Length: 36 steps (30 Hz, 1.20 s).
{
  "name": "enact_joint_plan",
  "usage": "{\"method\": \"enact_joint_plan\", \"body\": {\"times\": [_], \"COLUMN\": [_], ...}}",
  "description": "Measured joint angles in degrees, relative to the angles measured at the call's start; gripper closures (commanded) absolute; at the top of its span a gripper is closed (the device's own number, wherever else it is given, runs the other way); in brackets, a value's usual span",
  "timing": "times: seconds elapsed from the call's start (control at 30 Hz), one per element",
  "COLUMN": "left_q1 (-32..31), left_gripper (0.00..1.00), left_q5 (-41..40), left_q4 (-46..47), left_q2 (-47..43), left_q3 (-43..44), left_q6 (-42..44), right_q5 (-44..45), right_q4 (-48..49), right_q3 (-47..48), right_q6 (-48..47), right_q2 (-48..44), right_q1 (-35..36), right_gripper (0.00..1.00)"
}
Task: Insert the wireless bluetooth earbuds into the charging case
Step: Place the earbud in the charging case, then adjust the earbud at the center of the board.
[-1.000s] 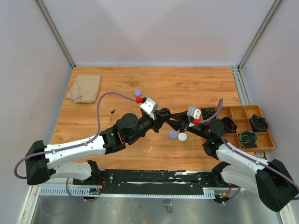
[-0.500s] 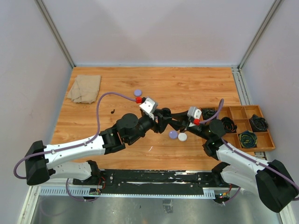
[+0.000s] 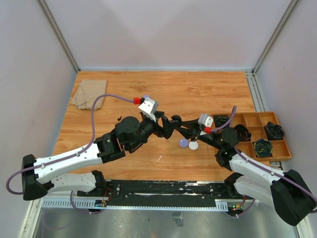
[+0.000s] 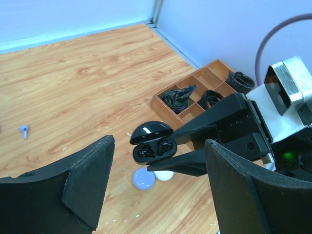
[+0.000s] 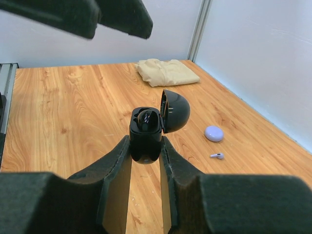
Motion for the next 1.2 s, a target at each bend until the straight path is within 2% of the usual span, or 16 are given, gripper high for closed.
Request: {"method": "enact_joint_plan", "body": {"times": [0.13,0.23,0.5,0.73,1.2], "left_q1": [0.37,2.89,15.63,25.70,44.85], "left_gripper": [0.18,0.18,0.18,0.18,0.20], "left_q5": [-3.78,-5.16,-4.35,-1.90,4.00], "left_q4": [-4.83,-9.07,-20.57,-27.61,-30.42], "left_q2": [-0.24,-0.28,0.46,5.01,15.12], "left_q3": [2.36,3.41,3.80,3.85,3.82], "left_q6": [-0.87,-2.56,-8.79,-11.69,-12.09], "right_q5": [0.22,0.35,1.01,1.33,1.90], "right_q4": [-0.31,-0.39,-0.70,-0.74,-0.50], "right_q3": [-0.22,-0.35,-0.96,-1.70,-2.64], "right_q6": [-0.07,-0.11,-0.35,-0.87,-1.05], "right_q2": [0.00,0.00,0.00,0.00,0.04], "right_q1": [0.00,0.00,0.00,0.00,0.00], "right_gripper": [0.94,0.94,0.94,0.94,0.94]}}
